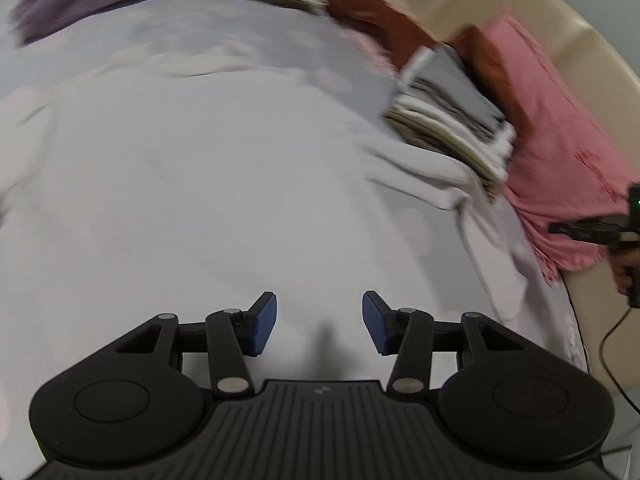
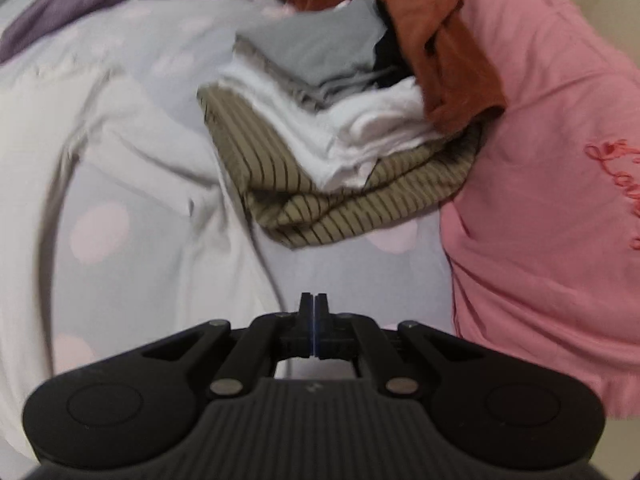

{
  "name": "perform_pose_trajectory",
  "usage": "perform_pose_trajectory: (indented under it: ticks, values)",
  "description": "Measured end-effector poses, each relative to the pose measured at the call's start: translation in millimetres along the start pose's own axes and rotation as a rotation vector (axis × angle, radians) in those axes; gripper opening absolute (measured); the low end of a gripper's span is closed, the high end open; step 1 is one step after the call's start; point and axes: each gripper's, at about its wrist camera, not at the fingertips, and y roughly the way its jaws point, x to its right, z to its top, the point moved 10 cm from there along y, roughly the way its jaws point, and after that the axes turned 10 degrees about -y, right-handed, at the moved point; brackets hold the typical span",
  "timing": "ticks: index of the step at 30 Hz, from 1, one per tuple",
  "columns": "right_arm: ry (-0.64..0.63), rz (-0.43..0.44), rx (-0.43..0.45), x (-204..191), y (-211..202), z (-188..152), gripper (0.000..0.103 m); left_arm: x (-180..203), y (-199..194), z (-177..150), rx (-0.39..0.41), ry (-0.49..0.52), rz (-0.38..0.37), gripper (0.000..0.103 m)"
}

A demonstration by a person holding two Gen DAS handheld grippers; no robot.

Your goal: Fold clothes

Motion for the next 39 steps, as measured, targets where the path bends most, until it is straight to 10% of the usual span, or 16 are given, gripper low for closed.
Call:
perform_pose_trajectory:
  ticks: [2,5,9,14,16,18,29,39]
  values:
    - [-0.045,0.04,0.035,-16,4,-4,0.006,25,16,1,-0.022,0.039,-0.014,0.045]
    - [-0.133,0.11,0.093,-57,4,-18,0.035,59,45,1,-0.062,0.089,-0.026,0.045]
    - [-0.277,0.168,0.101,-110,9,-57,0.039,96,79,2,-0.103,0.132,-0.047,0.045]
    - [-0.38,0.171,0.023,-138,40,-94,0.037,129,110,1,-0.139,0.118,-0.068,0.045]
    - [-0.422,0.145,-0.007,-137,46,-98,0.012,139,117,-1,-0.149,0.124,-0.072,0.045]
    - [-0.398,0.165,-0.027,-125,39,-96,0.01,144,123,-3,-0.158,0.141,-0.065,0.045]
    - [-0.483,0.102,0.102,5,-92,-95,0.01,143,143,-10,-0.177,0.117,-0.064,0.045]
    - [-0.779,0.142,-0.017,-59,-11,-179,0.012,146,143,-15,-0.193,0.15,-0.056,0.045]
